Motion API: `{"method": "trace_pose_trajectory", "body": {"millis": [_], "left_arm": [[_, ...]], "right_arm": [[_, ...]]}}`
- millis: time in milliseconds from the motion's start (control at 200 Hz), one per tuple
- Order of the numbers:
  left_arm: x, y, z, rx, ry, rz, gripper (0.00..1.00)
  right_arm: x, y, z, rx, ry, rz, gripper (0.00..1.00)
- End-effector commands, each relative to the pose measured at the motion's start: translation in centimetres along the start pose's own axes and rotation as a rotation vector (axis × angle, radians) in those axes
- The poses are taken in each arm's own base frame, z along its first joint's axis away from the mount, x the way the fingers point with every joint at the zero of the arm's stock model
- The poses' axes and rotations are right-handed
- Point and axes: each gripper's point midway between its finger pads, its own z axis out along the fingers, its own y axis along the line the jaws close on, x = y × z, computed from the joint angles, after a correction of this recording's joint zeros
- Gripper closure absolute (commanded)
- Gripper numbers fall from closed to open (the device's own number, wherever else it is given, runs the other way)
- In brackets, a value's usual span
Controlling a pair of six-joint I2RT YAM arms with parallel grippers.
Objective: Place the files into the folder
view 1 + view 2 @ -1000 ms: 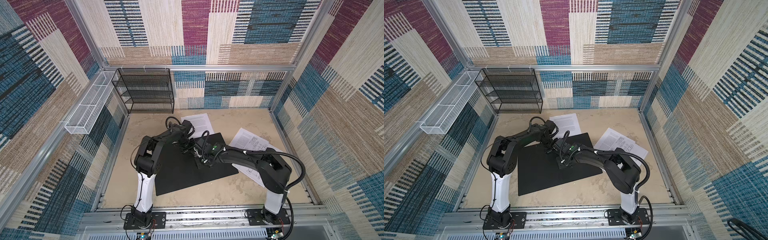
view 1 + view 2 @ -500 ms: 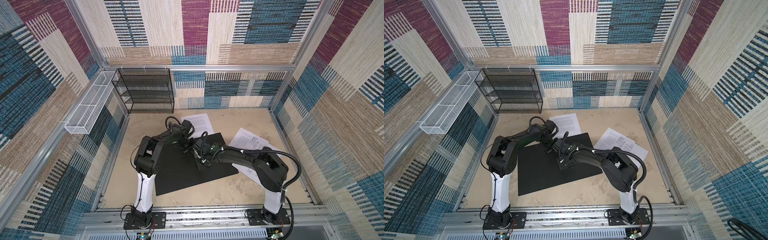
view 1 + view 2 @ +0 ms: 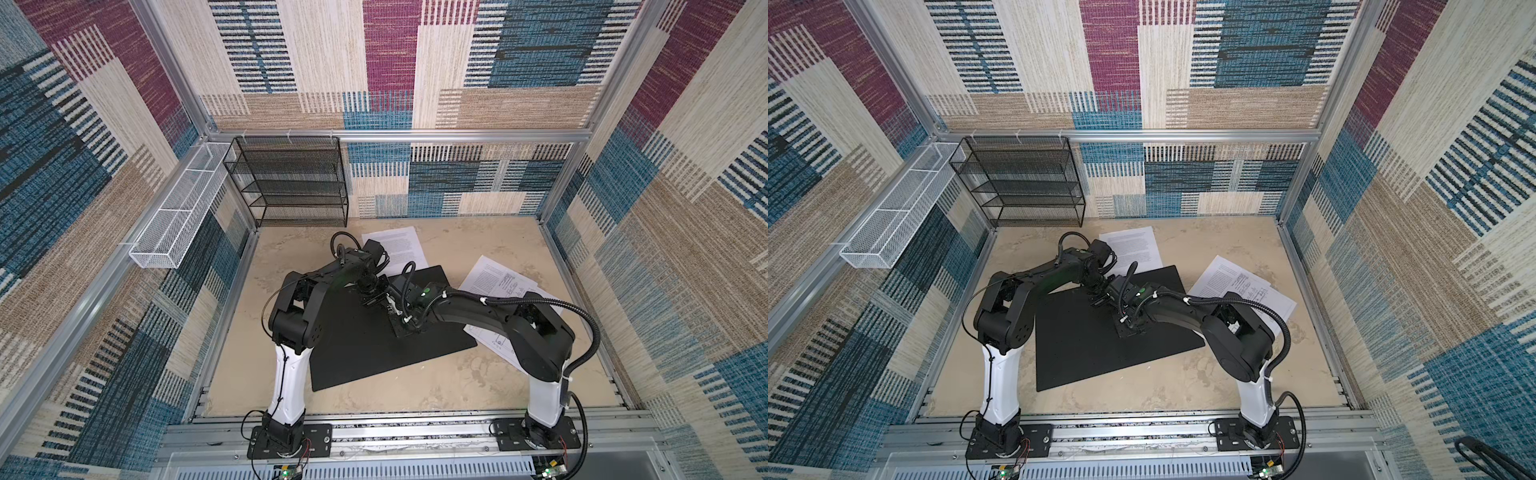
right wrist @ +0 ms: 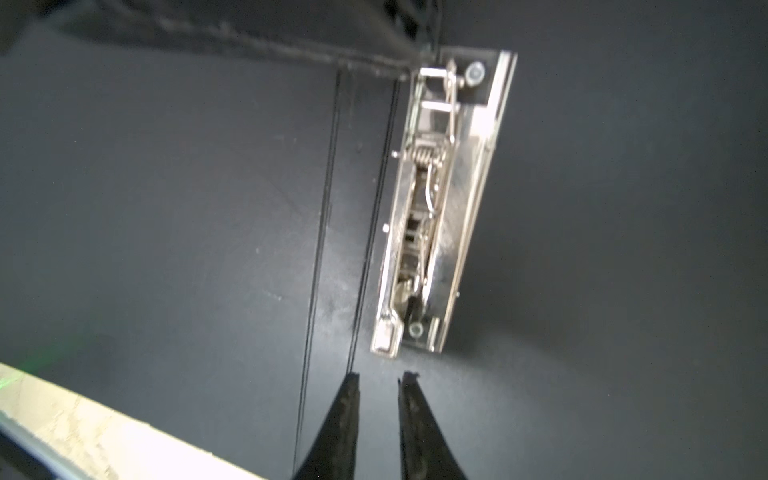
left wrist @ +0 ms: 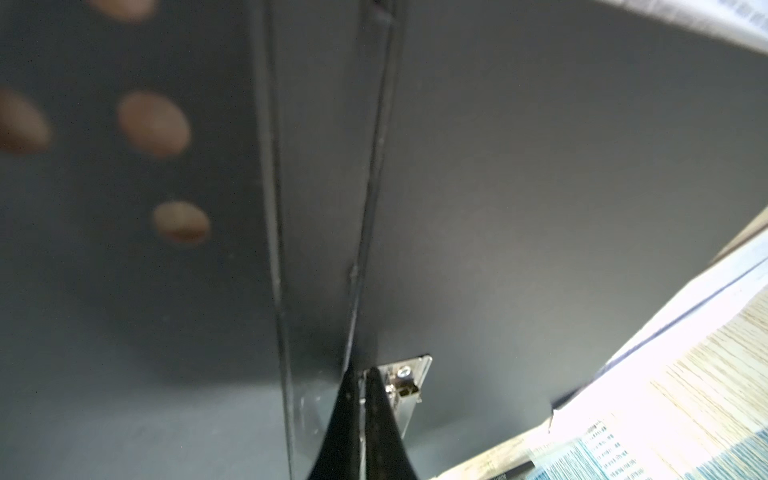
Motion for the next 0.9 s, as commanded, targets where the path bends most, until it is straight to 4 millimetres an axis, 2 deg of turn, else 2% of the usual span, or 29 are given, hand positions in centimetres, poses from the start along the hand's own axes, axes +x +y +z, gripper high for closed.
{"method": "trace_pose_trajectory", "body": {"millis": [0,170,240,371,436,616,897], "left_arm": [[2.0,2.3,1.0,-0.102,0.068,0.013,1.00],[2.0,2.4,1.1,-0.106,0.067,0.008,1.00],[2.0,2.4,1.2,-0.107,0.071,0.007,1.00],[2.0,2.6,1.3,-0.111,0.069,0.006,1.00],[1.9,2.5,1.3,-0.107,0.072,0.004,1.00],[1.9,2.6,1.4,-0.110,0.073,0.001,1.00],[2.0,2.6,1.6,-0.112,0.077,-0.002,1.00]], "right_arm": [[-4.4,1.2,-0.5,-0.058,-0.175,0.005,0.81],[-4.6,1.4,-0.7,-0.100,-0.190,0.023,0.80],[-4.7,1.7,-1.7,-0.152,-0.210,0.036,0.80],[-4.6,0.5,-3.9,-0.110,-0.261,0.065,0.75],[-4.5,0.3,-4.3,-0.128,-0.266,0.071,0.72],[-3.9,0.7,-2.7,-0.155,-0.226,0.075,0.74],[-1.4,0.0,-1.2,-0.159,-0.172,0.086,0.75]]}}
